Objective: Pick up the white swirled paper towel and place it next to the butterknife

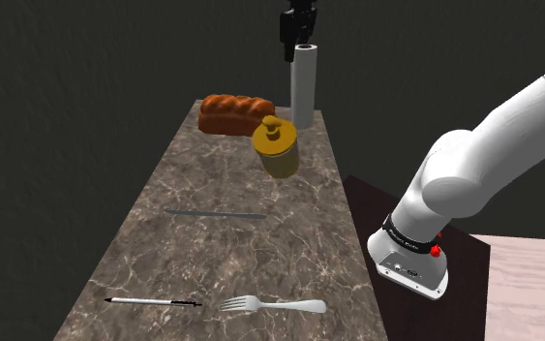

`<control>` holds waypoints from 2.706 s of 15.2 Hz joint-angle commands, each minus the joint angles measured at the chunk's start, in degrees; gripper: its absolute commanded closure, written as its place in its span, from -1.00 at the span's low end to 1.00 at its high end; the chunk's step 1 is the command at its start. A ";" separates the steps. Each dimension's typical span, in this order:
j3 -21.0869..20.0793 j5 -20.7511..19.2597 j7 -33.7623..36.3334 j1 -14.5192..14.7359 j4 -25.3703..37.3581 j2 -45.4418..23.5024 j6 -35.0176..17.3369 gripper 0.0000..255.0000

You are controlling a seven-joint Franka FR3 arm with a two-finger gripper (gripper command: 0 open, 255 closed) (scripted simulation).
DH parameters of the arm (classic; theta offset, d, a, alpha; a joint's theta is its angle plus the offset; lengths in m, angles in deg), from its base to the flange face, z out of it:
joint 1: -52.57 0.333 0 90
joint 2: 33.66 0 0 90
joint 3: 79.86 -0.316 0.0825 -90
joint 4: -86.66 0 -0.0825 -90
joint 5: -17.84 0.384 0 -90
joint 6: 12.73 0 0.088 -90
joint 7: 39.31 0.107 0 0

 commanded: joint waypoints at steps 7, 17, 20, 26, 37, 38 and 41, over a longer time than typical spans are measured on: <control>-7.19 3.27 10.26 3.55 0.75 4.41 5.22 1.00; -16.80 7.87 23.89 7.45 7.41 4.72 11.49 1.00; -19.95 9.02 28.34 8.42 10.69 3.53 13.22 1.00; -26.93 10.34 38.03 10.12 19.21 -0.88 16.53 1.00; -32.02 11.16 44.49 11.76 18.20 -2.53 13.24 1.00; -31.94 11.33 44.30 11.82 16.99 -2.09 12.45 1.00; -31.75 11.79 43.78 12.01 13.52 -0.87 10.11 1.00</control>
